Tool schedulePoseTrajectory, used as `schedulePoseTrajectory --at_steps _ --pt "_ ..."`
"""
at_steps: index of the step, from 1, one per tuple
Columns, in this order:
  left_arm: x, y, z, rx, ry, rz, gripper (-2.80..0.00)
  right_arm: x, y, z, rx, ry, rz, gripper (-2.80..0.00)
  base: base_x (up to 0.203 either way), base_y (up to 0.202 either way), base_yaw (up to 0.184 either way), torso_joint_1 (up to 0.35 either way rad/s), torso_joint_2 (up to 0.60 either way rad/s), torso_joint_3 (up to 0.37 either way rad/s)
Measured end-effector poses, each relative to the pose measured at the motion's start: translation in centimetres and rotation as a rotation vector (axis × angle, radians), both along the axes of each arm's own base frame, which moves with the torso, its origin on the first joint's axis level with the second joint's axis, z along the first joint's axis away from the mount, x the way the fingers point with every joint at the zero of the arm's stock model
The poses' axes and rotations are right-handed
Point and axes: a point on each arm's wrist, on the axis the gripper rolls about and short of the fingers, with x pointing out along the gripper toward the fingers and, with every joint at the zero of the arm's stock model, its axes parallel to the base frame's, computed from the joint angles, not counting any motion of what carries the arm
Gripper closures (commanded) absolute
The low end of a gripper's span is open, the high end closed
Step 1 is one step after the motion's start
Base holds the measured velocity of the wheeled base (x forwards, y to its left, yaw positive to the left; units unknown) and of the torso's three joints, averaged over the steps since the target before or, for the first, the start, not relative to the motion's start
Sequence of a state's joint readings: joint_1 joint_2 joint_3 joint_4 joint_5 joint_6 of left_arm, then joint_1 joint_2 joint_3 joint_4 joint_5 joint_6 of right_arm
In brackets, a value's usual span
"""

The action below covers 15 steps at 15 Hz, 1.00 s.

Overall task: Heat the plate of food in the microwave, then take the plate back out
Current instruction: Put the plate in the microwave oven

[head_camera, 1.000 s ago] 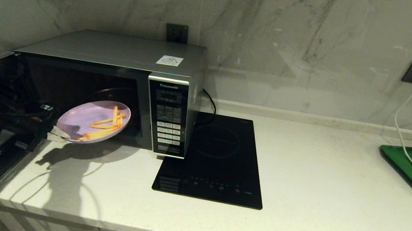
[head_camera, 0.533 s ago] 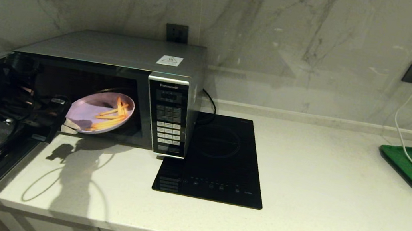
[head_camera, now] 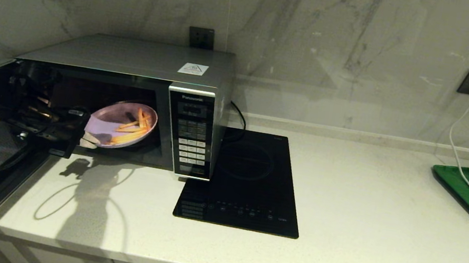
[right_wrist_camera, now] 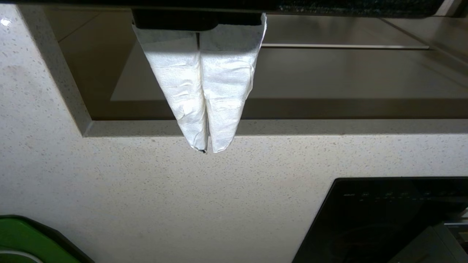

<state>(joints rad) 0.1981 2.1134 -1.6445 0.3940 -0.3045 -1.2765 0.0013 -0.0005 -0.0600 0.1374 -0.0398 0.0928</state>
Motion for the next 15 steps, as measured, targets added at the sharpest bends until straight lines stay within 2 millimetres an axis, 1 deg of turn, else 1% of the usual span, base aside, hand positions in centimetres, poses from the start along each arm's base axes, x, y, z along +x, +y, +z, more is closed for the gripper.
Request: schedulePoseTrajectory --at_steps 5,15 --pt "1.2 -0.2 -0.1 -0.008 -0.013 0.005 0.00 0.0 0.0 0.0 0.000 0.000 0.000 0.00 0.000 0.000 0.000 0.000 0.00 0.000" --pt "3.1 -0.6 -1.1 -0.013 -0.007 0.016 0.00 0.0 0.0 0.0 0.000 -0.001 0.000 0.00 0.000 0.000 0.000 0.000 0.00 0.000"
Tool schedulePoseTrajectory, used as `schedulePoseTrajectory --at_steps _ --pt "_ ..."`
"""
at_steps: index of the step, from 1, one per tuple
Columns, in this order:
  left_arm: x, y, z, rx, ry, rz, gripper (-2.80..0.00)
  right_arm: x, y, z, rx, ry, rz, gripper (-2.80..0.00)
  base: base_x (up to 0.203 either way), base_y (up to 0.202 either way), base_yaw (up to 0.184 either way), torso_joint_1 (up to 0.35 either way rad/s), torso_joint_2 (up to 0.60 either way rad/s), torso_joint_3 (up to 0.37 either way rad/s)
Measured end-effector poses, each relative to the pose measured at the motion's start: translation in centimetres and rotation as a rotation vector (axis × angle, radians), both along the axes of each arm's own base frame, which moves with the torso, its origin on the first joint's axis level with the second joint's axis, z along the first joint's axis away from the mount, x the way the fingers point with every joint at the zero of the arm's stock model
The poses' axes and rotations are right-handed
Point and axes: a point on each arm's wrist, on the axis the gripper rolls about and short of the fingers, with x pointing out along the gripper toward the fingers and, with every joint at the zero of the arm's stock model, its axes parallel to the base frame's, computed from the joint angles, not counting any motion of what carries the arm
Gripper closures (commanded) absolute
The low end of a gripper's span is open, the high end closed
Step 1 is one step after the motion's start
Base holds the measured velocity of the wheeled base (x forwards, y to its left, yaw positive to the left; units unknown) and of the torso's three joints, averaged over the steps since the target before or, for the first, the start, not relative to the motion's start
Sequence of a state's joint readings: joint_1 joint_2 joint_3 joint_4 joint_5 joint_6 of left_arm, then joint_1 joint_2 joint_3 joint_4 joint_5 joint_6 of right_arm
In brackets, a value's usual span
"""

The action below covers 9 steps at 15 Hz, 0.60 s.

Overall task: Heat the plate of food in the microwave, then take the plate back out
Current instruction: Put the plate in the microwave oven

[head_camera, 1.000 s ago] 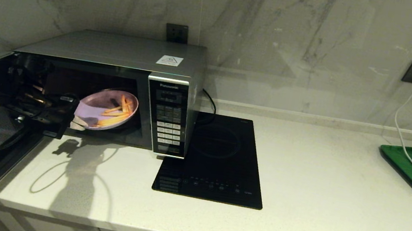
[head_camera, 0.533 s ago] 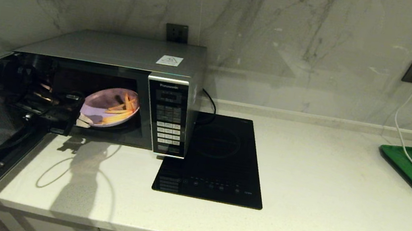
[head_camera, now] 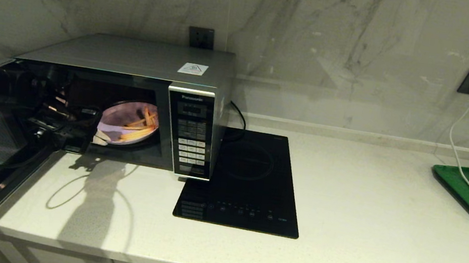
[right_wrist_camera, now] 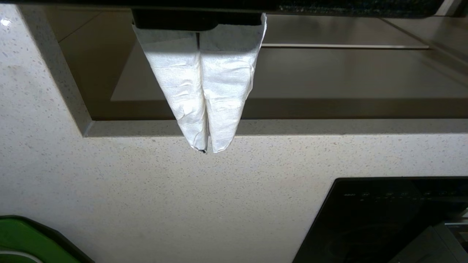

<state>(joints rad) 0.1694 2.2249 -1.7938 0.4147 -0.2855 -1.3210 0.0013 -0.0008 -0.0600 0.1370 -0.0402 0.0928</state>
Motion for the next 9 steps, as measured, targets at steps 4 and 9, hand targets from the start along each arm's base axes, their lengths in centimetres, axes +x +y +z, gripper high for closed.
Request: schedulePoseTrajectory --at_steps 4,9 --pt "0.16 0.10 -0.15 0.005 0.002 0.008 0.00 0.00 0.00 0.00 0.000 0.000 0.000 0.00 0.000 0.000 0.000 0.000 0.00 0.000" --pt "0.40 0.29 -0.25 0.015 0.000 0.019 0.00 0.00 0.00 0.00 0.000 0.000 0.001 0.00 0.000 0.000 0.000 0.000 0.00 0.000"
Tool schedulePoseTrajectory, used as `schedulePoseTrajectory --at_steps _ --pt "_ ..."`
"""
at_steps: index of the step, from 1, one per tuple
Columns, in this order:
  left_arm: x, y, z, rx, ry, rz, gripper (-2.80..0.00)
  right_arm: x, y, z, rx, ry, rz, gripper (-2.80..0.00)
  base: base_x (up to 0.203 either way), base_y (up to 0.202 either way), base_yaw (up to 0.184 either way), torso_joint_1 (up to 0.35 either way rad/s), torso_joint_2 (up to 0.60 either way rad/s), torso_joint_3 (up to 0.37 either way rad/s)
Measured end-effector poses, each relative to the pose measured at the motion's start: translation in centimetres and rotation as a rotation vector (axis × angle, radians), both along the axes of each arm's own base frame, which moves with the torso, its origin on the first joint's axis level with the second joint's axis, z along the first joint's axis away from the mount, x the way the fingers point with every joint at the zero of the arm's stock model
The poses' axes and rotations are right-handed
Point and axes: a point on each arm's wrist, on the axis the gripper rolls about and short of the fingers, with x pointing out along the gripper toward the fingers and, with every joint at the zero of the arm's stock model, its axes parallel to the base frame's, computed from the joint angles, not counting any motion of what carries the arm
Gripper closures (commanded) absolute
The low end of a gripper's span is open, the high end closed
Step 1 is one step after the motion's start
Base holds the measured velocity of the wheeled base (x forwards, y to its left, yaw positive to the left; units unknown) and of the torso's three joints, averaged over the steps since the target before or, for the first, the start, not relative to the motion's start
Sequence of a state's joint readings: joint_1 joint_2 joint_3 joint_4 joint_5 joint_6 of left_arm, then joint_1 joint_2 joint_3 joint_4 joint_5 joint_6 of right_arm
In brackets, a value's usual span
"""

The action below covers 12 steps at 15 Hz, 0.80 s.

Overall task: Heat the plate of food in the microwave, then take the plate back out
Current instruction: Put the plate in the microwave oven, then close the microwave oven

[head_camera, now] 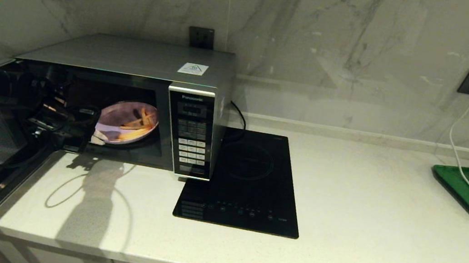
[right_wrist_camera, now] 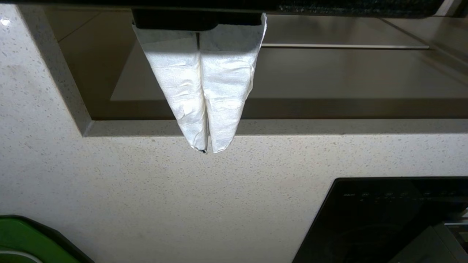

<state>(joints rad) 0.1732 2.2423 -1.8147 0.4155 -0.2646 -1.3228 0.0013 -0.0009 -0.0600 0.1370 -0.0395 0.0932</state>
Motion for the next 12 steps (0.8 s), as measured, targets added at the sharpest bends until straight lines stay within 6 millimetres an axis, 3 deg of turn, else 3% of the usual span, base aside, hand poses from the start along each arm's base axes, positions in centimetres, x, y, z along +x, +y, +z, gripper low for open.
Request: schedulePoseTrajectory --at_steps 2,3,12 --pt "0.1 0.0 -0.1 0.003 0.001 0.001 0.00 0.0 0.0 0.0 0.000 0.000 -0.001 0.00 0.000 0.000 0.000 0.000 0.00 0.000" --pt "0.1 0.0 -0.1 0.003 0.000 0.001 -2.80 0.0 0.0 0.0 0.000 0.000 0.000 0.00 0.000 0.000 0.000 0.000 0.00 0.000" --pt "-0.4 0.1 1.2 0.007 -0.030 0.003 -2.80 0.0 0.0 0.0 0.000 0.000 0.000 0.00 0.000 0.000 0.000 0.000 0.00 0.000"
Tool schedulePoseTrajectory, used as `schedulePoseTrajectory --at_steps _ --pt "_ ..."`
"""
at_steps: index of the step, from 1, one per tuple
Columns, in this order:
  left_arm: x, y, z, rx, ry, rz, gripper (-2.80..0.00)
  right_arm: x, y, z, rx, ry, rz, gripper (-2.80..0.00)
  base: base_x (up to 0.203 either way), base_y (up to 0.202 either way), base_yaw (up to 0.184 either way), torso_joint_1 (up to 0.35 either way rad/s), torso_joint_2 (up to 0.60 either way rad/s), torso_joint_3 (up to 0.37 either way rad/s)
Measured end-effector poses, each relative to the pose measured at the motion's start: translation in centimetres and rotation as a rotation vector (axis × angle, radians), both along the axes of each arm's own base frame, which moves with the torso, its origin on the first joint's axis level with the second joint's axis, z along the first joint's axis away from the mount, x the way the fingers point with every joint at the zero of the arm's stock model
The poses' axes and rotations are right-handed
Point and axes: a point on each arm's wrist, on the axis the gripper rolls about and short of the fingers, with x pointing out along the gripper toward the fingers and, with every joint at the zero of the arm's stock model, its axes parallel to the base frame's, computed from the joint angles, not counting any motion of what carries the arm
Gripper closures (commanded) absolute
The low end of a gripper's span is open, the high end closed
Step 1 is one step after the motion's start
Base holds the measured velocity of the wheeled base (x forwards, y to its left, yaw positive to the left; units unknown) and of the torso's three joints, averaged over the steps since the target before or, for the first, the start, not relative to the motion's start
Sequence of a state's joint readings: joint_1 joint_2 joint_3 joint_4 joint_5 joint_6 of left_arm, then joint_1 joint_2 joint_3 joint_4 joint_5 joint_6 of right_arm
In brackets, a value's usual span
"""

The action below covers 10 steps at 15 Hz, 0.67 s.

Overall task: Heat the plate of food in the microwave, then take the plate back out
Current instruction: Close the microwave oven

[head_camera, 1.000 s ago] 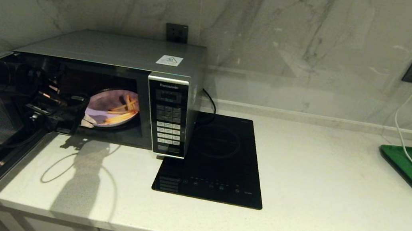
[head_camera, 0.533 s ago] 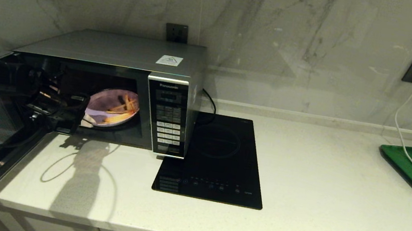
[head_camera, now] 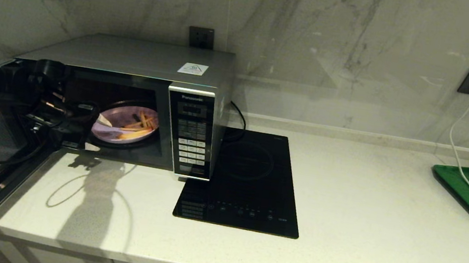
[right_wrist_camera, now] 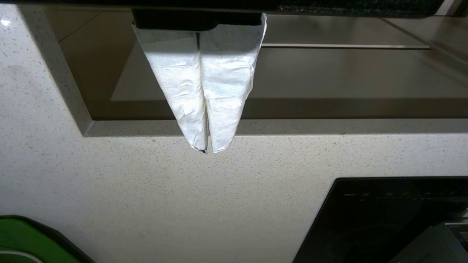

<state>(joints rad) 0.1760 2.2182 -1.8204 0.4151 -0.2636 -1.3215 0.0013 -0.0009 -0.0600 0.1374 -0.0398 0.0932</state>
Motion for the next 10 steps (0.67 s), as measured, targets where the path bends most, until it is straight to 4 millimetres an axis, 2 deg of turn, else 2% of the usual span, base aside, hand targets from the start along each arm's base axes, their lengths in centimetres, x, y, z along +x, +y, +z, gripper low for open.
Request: schedulePoseTrajectory --at_steps 6,10 --pt "-2.4 -0.5 3.4 -0.002 -0.008 -0.009 -2.80 0.0 0.0 0.0 0.000 0.000 0.000 0.00 0.000 0.000 0.000 0.000 0.00 0.000" --pt "-4.9 -1.0 4.0 -0.005 0.031 -0.028 -2.80 0.0 0.0 0.0 0.000 0.000 0.000 0.00 0.000 0.000 0.000 0.000 0.00 0.000"
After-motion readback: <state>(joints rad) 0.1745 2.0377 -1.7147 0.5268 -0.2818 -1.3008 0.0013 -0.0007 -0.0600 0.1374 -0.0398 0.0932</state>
